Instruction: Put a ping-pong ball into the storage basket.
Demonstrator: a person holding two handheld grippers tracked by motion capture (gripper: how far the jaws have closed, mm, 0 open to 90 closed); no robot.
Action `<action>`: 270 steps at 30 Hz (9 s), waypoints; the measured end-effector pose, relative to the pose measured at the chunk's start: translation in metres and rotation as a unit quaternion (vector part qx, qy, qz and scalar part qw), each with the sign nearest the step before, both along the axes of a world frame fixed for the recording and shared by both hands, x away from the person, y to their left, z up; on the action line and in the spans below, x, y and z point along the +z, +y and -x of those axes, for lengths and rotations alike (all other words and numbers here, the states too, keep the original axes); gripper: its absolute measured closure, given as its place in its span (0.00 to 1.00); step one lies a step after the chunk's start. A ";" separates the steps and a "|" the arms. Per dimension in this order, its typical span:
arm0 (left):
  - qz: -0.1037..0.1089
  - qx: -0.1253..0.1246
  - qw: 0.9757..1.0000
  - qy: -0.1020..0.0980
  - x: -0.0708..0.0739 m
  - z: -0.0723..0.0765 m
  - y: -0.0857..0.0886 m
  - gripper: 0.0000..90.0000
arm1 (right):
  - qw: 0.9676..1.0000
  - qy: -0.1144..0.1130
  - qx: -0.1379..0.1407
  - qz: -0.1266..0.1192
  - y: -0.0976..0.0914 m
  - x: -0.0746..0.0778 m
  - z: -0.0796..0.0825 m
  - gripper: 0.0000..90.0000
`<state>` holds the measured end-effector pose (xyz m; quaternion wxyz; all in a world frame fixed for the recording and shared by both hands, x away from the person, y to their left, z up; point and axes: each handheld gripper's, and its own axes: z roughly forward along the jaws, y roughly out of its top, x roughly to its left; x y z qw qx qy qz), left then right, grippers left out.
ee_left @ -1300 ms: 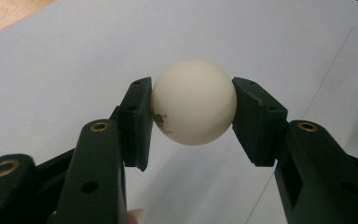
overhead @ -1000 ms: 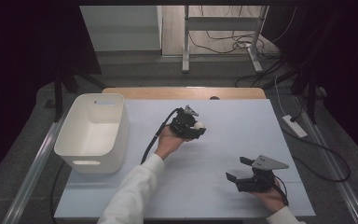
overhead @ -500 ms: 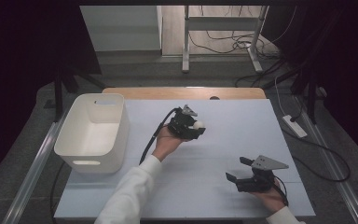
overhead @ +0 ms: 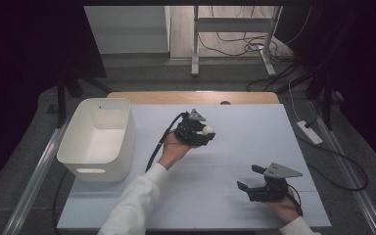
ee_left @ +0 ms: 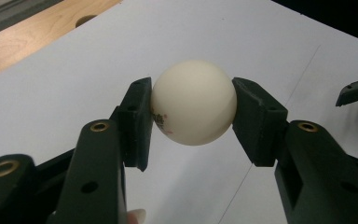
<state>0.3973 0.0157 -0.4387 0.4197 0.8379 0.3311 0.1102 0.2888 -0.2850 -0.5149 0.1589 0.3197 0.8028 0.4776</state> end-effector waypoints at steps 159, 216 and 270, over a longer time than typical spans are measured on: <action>0.026 0.125 0.989 -0.080 0.081 0.040 0.111 0.56 | 1.000 -0.004 -0.013 -0.004 -0.001 0.001 0.000 0.14; 0.016 0.253 0.965 -0.060 0.071 0.052 0.207 0.56 | 1.000 -0.003 -0.012 0.002 0.000 0.000 -0.001 0.14; -0.028 0.343 0.938 0.032 0.029 0.016 0.241 0.56 | 1.000 0.000 -0.010 0.009 0.000 -0.001 -0.001 0.14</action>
